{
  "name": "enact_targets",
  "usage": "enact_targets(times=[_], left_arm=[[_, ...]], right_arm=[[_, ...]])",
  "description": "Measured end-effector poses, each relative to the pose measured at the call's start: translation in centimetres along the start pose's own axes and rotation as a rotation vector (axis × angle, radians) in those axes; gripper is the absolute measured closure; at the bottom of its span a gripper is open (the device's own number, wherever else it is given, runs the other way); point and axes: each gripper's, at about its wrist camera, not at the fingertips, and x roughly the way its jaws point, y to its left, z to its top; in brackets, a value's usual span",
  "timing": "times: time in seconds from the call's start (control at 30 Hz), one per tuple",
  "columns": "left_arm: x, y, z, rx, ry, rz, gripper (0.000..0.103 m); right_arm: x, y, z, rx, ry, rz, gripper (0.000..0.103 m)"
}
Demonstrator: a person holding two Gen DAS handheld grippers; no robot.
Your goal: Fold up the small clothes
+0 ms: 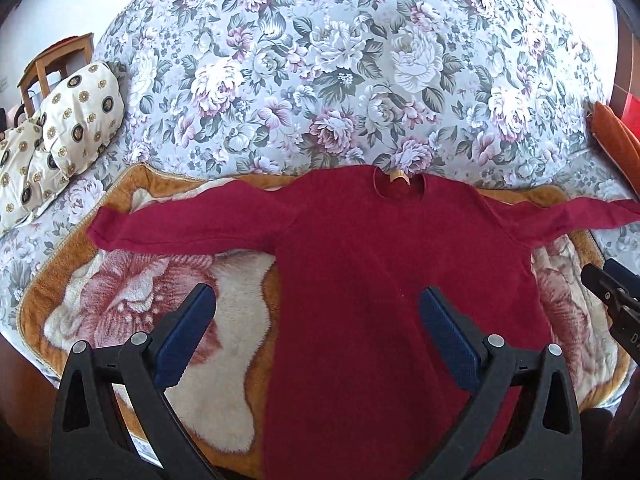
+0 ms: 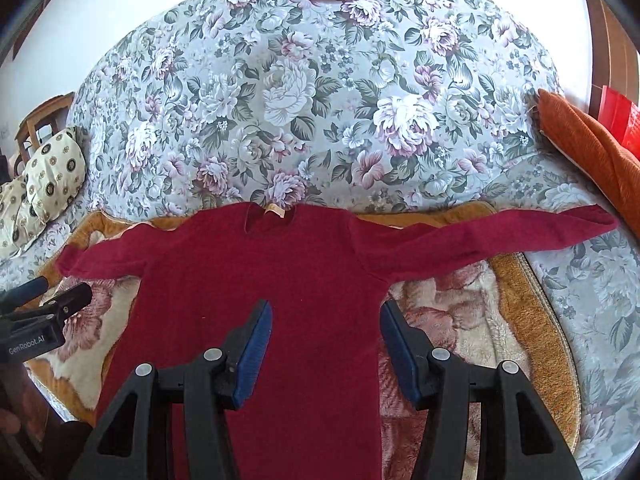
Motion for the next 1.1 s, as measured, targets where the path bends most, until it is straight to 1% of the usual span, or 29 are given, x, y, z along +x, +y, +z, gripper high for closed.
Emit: enact_targets(times=[0.2,0.33,0.6,0.9,1.1], left_arm=[[0.3,-1.2,-0.5,0.023,0.01,-0.02,0.001],[0.9,-1.5,-0.3,0.013,0.03,-0.03,0.001],[1.7,-2.1,-0.5,0.011,0.044,-0.025,0.001],[2.4,-2.5,-0.7,0.01,0.053,-0.021,0.001],[3.1,-2.2,-0.6,-0.009,0.062,-0.02,0.001]], right_arm=[[0.2,0.0,0.1,0.007,0.01,-0.025,0.049],[0.6,0.0,0.1,0.012,0.02,-0.029,0.049],[1.8,0.0,0.0,0.016,0.057,-0.031,0.049],[2.6,0.4,-0.2,0.012,0.069,-0.039,0.049],[3.3,0.6,0.0,0.004,0.075,-0.049,0.049]])
